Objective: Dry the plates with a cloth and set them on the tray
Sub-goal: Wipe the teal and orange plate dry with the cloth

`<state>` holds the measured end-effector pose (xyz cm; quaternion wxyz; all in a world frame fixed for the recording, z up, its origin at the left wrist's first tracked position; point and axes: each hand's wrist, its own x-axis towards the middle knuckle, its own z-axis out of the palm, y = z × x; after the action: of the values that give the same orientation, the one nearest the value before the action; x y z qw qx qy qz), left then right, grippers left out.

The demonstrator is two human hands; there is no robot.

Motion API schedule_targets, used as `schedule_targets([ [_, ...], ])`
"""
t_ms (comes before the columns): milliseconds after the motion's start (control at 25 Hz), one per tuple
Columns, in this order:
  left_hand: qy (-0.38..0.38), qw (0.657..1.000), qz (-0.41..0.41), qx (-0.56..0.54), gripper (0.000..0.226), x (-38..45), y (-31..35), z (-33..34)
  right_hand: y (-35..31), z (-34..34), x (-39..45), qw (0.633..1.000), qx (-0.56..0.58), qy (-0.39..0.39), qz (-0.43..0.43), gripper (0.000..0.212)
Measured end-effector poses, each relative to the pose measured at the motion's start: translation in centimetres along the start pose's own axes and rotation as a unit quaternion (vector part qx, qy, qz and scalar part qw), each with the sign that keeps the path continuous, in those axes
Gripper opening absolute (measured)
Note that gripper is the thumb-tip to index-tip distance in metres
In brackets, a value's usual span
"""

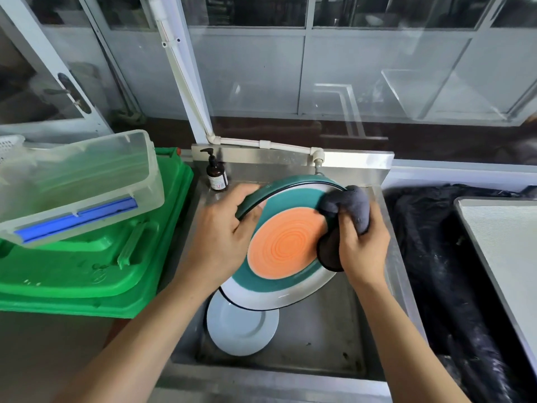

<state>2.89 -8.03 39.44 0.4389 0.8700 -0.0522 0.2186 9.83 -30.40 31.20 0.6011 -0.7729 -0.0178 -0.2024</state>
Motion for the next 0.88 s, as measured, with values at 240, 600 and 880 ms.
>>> schedule_targets([
  [240,-0.057,0.993,-0.097,-0.023,0.012,0.3,-0.9,-0.9,-2.2,-1.9,1.8,0.989,-0.108,-0.055,-0.082,0.026],
  [600,-0.189,0.963,0.073,0.178,0.02,2.5,1.6,-0.1,-5.8,-1.3,1.9,0.923,-0.206,-0.132,-0.296,0.048],
  [880,-0.004,0.993,0.054,0.108,0.015,1.0,1.2,0.9,-1.9,-1.3,2.3,0.985,-0.124,-0.01,-0.12,0.032],
])
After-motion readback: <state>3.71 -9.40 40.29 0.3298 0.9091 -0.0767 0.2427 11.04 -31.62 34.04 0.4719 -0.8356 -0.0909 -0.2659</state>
